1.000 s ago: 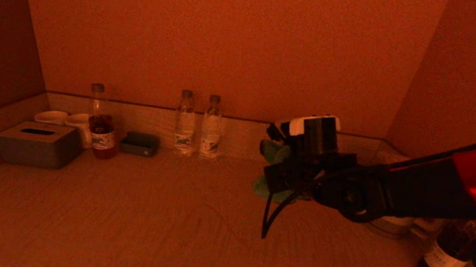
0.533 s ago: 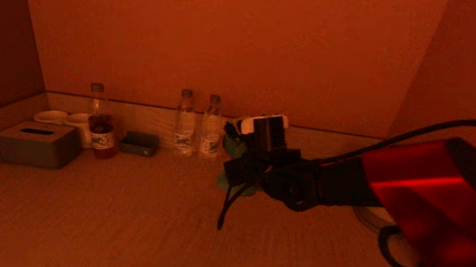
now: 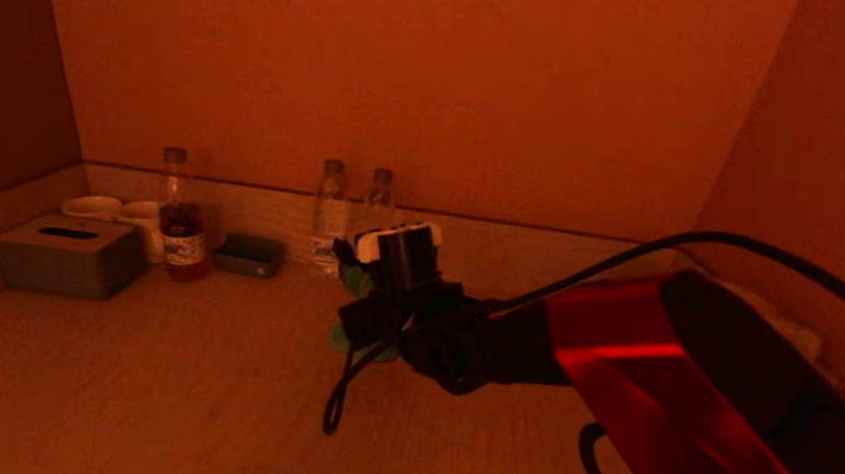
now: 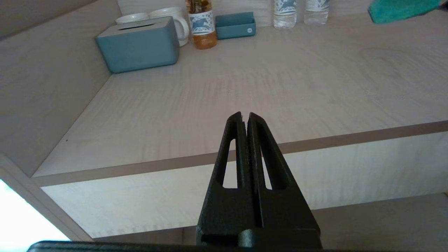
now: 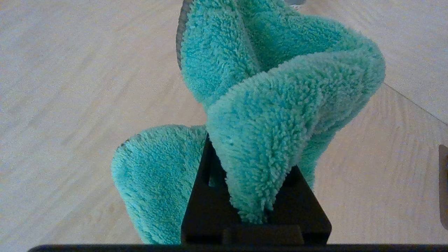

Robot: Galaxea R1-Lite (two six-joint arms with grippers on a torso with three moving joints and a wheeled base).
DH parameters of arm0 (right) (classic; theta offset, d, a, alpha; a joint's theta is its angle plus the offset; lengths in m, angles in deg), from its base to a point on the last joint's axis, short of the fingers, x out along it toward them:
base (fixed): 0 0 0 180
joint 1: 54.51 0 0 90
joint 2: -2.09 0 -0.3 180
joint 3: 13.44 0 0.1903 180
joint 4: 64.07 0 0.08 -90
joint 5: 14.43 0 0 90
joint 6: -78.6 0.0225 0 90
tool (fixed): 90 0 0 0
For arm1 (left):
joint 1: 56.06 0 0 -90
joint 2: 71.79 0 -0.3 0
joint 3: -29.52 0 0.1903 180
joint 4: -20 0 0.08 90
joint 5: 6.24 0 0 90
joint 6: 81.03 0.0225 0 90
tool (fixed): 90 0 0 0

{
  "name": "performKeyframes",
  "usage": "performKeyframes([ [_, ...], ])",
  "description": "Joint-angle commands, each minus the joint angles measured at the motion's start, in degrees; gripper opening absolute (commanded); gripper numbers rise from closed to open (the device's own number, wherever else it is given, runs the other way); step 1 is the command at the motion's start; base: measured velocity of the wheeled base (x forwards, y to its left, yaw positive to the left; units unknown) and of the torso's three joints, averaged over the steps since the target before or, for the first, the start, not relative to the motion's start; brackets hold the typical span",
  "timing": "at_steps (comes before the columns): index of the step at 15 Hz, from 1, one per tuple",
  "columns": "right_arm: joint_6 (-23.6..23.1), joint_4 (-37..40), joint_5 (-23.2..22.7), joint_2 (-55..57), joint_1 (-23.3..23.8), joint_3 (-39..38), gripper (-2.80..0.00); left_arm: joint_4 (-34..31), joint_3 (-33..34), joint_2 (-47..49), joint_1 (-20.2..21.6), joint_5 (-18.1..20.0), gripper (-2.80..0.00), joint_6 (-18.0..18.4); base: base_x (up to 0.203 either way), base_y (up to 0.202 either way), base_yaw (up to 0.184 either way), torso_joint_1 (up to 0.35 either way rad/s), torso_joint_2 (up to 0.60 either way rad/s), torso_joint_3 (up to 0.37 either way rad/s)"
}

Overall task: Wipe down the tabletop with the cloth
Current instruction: Sweep the stains on the table

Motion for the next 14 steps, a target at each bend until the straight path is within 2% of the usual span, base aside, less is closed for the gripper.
performKeyframes([
  [1, 0.19, -0.09, 0.09, 0.76, -0.25, 0.60, -2.80, 0.00, 0.00, 0.00, 0.00, 0.03, -2.80, 0.03, 0.000, 0.000, 0.000, 0.000, 0.00, 0.000],
  [5, 2.08, -0.35, 0.02, 12.62, -2.33, 11.46, -2.80, 0.00, 0.00, 0.00, -0.08, 0.03, -2.80, 0.03, 0.000, 0.000, 0.000, 0.000, 0.00, 0.000],
  [14, 4.41, -0.58, 0.01, 15.68, -2.70, 13.91, -2.80, 0.00, 0.00, 0.00, 0.00, 0.03, -2.80, 0.03, 0.000, 0.000, 0.000, 0.000, 0.00, 0.000],
])
